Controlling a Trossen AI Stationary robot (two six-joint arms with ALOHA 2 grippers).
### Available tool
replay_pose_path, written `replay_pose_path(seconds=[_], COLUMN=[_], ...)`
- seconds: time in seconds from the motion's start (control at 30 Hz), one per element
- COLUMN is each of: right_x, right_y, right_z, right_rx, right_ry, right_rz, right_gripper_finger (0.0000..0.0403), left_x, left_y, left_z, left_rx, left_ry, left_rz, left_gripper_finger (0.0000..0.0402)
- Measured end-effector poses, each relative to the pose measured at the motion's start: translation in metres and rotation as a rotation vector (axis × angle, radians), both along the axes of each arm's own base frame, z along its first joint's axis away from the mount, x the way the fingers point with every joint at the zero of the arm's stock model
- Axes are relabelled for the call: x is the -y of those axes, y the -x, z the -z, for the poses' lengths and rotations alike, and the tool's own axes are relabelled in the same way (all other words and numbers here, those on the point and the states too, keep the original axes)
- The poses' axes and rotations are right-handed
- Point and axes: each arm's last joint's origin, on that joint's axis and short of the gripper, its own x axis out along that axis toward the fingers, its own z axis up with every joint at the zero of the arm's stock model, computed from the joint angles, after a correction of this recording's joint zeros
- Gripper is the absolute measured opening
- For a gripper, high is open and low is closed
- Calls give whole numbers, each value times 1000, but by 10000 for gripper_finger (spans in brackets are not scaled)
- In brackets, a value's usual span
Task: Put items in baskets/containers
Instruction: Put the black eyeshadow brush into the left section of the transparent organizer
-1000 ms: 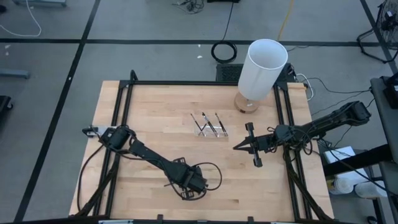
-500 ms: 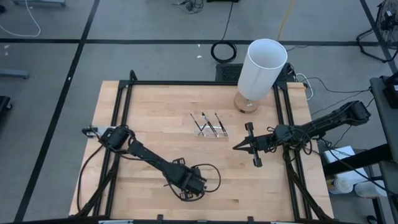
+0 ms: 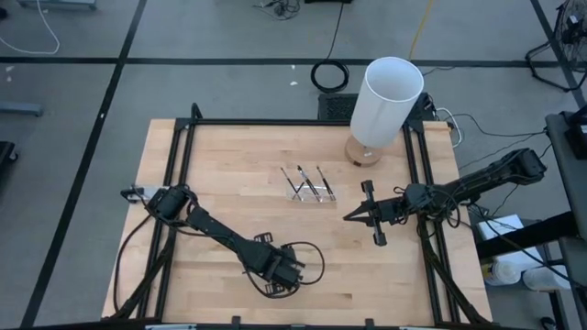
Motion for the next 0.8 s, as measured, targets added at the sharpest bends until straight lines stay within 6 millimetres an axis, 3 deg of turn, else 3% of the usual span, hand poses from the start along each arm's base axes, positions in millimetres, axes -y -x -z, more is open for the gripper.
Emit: replay_pose_path(seconds=[0.37, 0.67, 0.8], right_x=[0, 0, 0], right_y=[0, 0, 0], right_z=[0, 0, 0], right_rx=[0, 0, 1], right_ry=[0, 0, -1], right_rz=[1, 1, 1], right_gripper_finger=[0, 0, 0], left_x=[1, 5, 5], left_y=[2, 0, -1], left_z=[-1, 22, 31], left_rx=[-55, -136, -160], left_ry=[69, 106, 121], left_rz=[8, -13, -16], left_gripper_finger=[21, 72, 76])
